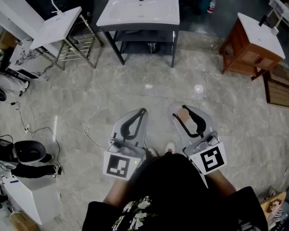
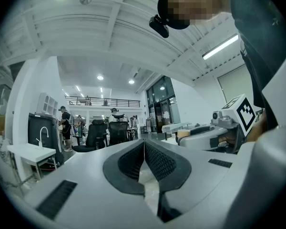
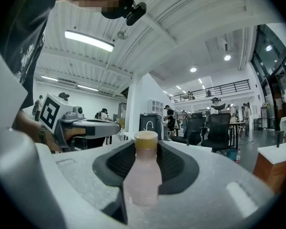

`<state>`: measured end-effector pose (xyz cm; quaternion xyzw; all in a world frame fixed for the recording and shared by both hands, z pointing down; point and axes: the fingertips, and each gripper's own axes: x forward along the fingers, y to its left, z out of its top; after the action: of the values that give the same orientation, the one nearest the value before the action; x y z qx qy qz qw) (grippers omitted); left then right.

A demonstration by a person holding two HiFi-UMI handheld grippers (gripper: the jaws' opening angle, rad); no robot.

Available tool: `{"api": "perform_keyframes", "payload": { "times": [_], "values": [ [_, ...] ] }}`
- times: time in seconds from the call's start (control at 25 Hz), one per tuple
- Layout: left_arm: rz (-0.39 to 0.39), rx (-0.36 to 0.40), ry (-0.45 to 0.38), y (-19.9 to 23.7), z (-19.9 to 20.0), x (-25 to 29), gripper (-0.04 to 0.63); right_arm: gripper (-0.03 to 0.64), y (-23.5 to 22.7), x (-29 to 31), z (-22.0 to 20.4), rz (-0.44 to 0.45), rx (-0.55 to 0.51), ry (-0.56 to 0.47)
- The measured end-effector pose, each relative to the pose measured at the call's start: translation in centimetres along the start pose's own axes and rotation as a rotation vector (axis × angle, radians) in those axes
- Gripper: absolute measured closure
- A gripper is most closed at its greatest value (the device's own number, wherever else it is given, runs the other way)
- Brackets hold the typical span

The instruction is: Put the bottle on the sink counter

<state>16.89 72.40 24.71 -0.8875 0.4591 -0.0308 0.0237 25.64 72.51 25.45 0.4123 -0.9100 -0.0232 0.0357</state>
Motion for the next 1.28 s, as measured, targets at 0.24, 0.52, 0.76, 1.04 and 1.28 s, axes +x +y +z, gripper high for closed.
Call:
{"api": "perform_keyframes", "payload": {
  "times": [0.24,0.52,0.76,1.04,1.28],
  "values": [
    [0.003,0.001,0.01,-0.9,-0.1,1.1,0.578,0.485,-1.2,-0.6,0.2,0.011,0.02,-0.021],
    [0.063,0.005,0.017,-1.3,-0.5,1.4,0.578,0.485,-3.2,-2.1,-0.7,0.029,0.038,-0.012],
    [0.116,0.001,0.027,-1.4,-1.9,0.4,0.579,0.485,-3.4,-1.6,-0.7,0.063,0.012,-0.035],
    [0.151,0.011,0.006,1.6,-2.9,0.6,0.578,0.485,-3.0,0.4,-1.4,0.093,-0.006,-0.015],
    [0.139,0.007,-0.004,5.7,-3.3,3.8,0.578,0.485,-4.8,4.4,-1.8,0.074,-0.009,0.006]
  ]
}}
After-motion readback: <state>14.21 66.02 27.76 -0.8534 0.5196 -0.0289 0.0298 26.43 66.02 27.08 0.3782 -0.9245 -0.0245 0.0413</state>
